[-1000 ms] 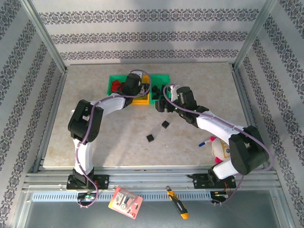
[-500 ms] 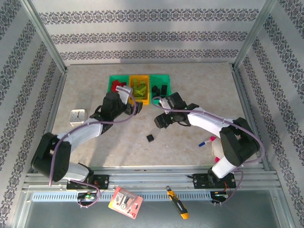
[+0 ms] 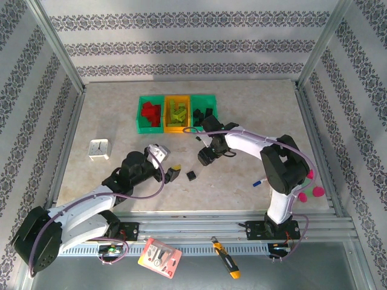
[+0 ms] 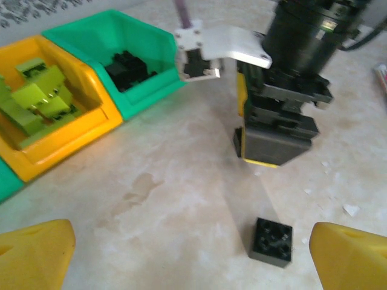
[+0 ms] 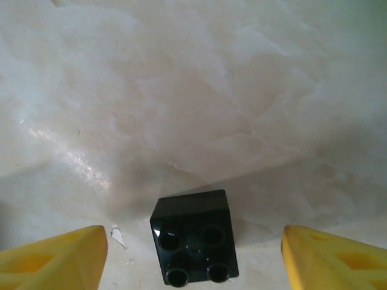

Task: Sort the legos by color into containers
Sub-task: Pick up the lego from the center of the table.

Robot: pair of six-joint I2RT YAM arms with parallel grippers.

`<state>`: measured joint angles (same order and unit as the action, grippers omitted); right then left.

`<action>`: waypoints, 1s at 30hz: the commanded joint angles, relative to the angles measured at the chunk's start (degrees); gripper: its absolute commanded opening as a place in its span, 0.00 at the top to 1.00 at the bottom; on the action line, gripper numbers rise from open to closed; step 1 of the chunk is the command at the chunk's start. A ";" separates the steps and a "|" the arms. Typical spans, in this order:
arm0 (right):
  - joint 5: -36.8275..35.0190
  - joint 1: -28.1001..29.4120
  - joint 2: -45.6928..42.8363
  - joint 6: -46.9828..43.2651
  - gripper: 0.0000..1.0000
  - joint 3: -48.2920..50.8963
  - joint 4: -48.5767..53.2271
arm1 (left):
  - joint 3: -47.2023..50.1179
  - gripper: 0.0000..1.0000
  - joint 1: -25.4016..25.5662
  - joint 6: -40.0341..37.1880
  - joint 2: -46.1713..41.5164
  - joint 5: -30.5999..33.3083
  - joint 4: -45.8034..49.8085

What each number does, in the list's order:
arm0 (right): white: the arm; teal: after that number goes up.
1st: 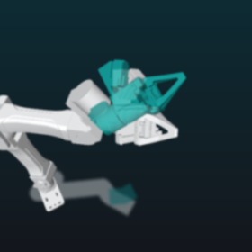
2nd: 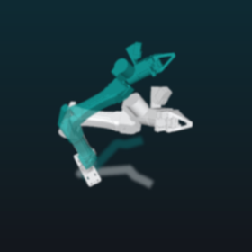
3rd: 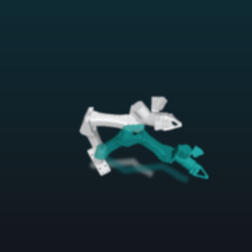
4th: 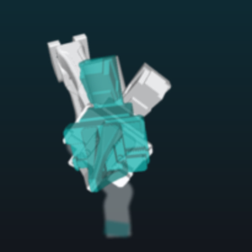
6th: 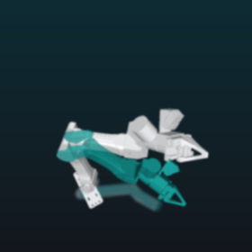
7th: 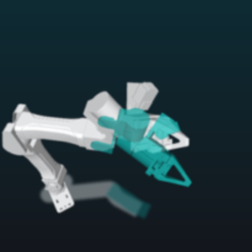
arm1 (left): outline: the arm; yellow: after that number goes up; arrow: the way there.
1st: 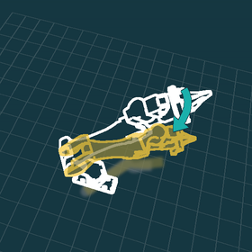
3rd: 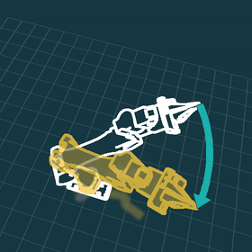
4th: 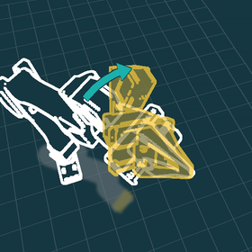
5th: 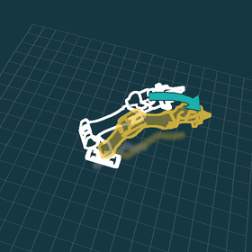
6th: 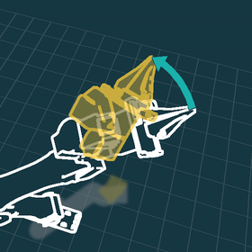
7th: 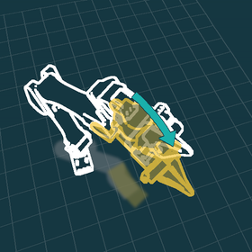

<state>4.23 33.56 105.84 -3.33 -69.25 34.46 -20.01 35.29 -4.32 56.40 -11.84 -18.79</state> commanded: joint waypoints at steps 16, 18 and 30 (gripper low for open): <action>-3.15 0.63 3.39 2.72 0.63 -3.19 3.13 | 0.85 0.01 3.38 -3.51 4.96 -0.97 -2.82; -3.33 0.63 2.57 2.82 0.65 -3.26 3.55 | 1.00 0.01 3.38 -3.32 5.42 -1.24 -3.17; -5.13 -1.57 -4.70 7.63 0.73 -7.14 -4.45 | -0.64 0.01 3.69 -3.07 8.58 -2.26 -5.33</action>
<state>1.41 33.12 103.04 1.76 -73.73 34.65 -19.05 37.93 -6.11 64.16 -13.08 -20.53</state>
